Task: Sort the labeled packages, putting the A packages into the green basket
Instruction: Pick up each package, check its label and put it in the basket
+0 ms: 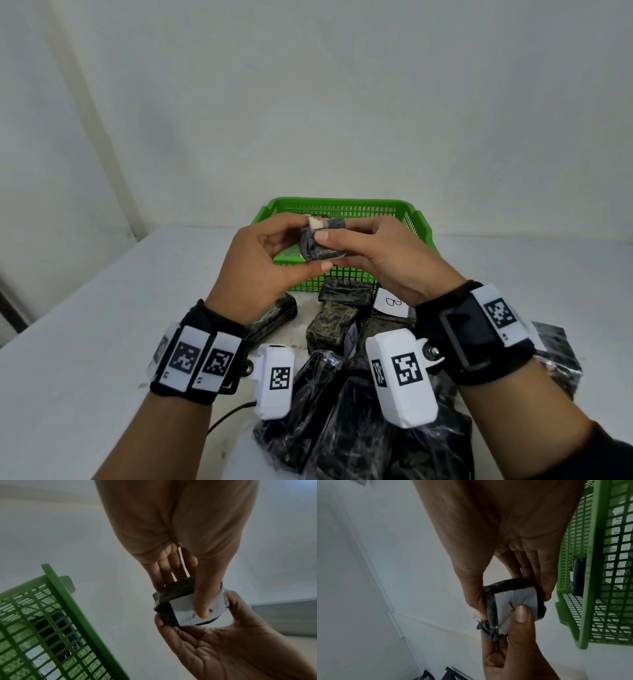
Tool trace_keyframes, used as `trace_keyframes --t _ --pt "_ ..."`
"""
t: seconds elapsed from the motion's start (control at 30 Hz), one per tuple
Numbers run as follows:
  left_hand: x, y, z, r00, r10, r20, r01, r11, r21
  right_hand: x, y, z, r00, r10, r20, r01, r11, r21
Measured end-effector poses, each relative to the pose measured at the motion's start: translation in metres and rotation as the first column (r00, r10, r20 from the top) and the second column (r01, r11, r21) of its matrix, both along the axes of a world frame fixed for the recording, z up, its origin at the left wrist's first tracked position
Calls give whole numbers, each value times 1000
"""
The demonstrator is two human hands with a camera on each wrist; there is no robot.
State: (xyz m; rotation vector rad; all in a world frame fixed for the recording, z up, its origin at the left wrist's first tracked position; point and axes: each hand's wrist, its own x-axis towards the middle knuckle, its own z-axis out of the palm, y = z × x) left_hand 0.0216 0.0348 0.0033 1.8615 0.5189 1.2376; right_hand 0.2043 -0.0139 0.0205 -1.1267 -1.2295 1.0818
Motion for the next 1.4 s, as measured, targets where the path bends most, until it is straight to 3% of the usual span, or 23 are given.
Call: trace_keyframes --t 0.2,0.6,0.73,0.87,1.0,1.1,1.23,1.4 --pt "-3 3 -1 999 19 45 -19 1000 -4 -1 -2 3 996 80 -39 -82 995 -59" --pt "-1 0 1 1000 2 11 -2 1000 18 -3 -4 4 1000 1 -20 -2 1000 -14" --pt "-3 2 0 999 7 44 -9 999 31 0 -8 10 998 65 -3 -65 991 -115" --pt "-2 2 0 1000 -16 -2 17 999 51 4 -12 15 988 100 -114 -121 974 -191" --pt "-5 6 0 992 -58 -114 55 998 -28 6 -8 13 989 59 -139 -78 989 -129" --pt "-5 4 2 995 -79 -60 70 987 -142 8 -6 10 994 34 -107 -39 998 -49" --pt "-3 4 5 998 58 -1 -57 988 -140 7 -6 7 999 41 1 -41 999 6" --pt "-2 6 3 998 32 62 -25 994 -107 4 -7 11 999 27 -22 -28 999 -16"
